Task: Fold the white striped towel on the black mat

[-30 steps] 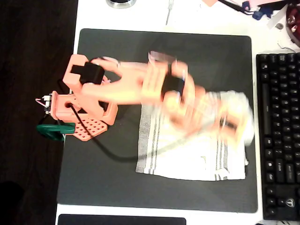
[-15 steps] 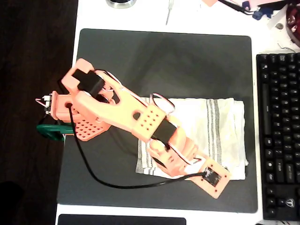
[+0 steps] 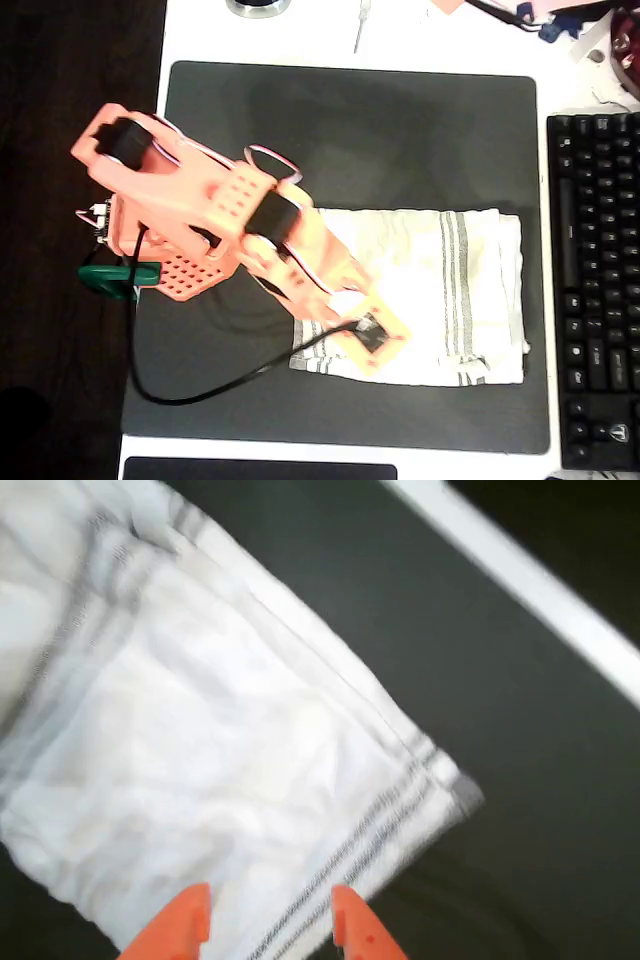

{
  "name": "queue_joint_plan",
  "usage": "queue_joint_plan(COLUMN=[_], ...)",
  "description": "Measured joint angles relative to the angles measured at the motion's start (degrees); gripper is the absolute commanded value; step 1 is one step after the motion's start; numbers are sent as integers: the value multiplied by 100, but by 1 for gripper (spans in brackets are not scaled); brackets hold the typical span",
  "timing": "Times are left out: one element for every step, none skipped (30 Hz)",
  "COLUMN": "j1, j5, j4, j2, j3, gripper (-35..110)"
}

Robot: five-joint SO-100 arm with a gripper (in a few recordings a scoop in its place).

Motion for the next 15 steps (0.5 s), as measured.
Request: queue_joint_plan(j1=[62,141,167,193,202,246,325,352,352,396,457,448,404,431,466], j5=[149,352,650,861,1055,1257,1450,1617,1802,1951,2092,2171,2232,2347,2417], j4=[-9,-9,9,88,114,123,141,237,237,255,334,299,237,290,185], j2=[176,325,439,483,536,562,536,536,510,475,431,396,334,308,290], j3=[211,422,580,633,765,923,1037,1187,1318,1345,1362,1380,1441,1485,1477], gripper=[15,15,15,15,15,15,15,17,18,18,19,20,20,20,20])
